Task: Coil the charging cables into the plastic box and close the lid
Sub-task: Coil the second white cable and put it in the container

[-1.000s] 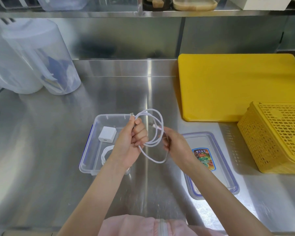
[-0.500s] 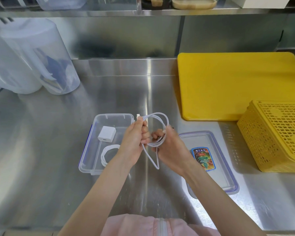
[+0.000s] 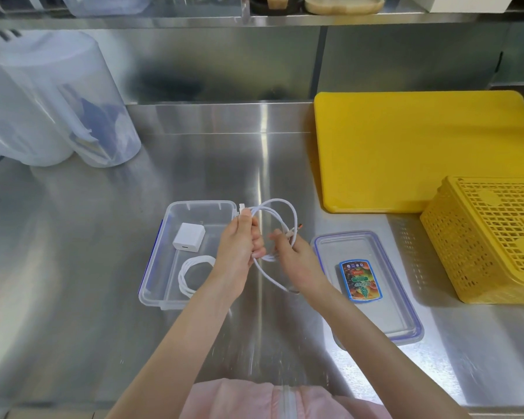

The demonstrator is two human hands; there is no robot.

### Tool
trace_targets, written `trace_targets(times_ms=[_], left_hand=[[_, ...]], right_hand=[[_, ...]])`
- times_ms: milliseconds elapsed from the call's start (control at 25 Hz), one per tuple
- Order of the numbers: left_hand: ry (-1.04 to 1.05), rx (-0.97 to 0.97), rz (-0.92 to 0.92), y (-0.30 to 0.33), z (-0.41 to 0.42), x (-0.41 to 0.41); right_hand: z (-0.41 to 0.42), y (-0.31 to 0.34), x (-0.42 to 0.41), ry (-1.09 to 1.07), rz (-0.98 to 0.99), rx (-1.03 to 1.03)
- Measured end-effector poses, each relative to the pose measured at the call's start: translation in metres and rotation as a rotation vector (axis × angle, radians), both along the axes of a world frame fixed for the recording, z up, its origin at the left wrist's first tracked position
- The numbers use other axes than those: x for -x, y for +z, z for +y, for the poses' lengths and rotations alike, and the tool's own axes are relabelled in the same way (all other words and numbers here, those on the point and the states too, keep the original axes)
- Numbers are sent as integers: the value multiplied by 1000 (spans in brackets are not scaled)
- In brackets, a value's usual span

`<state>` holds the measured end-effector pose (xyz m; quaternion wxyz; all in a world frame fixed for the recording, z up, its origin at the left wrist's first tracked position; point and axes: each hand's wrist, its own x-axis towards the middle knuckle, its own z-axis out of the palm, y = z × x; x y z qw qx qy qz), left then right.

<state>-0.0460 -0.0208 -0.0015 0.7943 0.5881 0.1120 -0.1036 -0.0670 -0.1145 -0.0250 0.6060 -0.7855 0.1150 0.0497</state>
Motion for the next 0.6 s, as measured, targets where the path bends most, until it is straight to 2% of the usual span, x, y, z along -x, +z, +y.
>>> trace_targets(times_ms=[160, 240, 480, 600], left_hand=[[-29, -16, 1, 0, 3, -1], [-31, -14, 4, 0, 4, -2], [-29, 175, 101, -2, 4, -2], [-29, 182, 112, -2, 0, -1]], right_hand=[[-6, 0, -4, 172, -102, 150], [-10, -2, -3, 172, -118, 164], [-11, 2, 1, 50, -106, -165], [-6, 1, 0, -73, -129, -193]])
